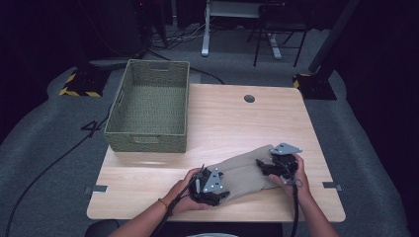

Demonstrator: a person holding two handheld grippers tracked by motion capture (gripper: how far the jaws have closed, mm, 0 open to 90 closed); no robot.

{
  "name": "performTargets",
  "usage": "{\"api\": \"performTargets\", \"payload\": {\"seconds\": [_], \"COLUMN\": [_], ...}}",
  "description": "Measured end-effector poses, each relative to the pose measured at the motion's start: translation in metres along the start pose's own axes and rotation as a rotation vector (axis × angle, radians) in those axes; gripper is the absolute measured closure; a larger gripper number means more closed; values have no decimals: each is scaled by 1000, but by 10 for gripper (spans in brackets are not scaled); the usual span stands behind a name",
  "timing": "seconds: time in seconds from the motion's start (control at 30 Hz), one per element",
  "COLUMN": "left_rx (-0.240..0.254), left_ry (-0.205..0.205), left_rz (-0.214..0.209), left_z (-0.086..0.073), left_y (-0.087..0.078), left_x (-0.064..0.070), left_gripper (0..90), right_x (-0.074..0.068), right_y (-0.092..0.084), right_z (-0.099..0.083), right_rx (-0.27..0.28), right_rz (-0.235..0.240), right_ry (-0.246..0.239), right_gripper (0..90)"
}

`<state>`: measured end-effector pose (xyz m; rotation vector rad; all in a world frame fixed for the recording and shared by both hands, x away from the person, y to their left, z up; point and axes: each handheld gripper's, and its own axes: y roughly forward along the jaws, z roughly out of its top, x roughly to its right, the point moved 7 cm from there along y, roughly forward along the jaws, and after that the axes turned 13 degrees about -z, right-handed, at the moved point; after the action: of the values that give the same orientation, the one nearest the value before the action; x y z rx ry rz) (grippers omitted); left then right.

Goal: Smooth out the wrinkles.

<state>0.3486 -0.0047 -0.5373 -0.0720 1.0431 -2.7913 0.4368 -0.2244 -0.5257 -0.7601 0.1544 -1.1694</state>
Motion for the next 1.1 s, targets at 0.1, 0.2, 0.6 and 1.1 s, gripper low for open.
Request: {"api": "performTargets", "payload": {"seconds": [0.1,0.2,0.6,1.1], "left_rx": [0,-3,-4,4], "left_ry": [-3,-3,1,-4], "left_rz": [-3,-1,5,-2], "left_z": [0,0,0,-1], "left_y": [1,1,0,1], "left_x": [0,0,1,0], "left_gripper": [354,354,354,354], "right_x": [12,13,65,-39], "right_y": [-2,-3,-9,3], "right_z": [-11,-13,-21,21], "right_rx": [3,8,-37,0], "right_rz": [31,33,-176,47], "right_ry": [57,47,104,-118], "right_gripper": [298,296,346,328]}}
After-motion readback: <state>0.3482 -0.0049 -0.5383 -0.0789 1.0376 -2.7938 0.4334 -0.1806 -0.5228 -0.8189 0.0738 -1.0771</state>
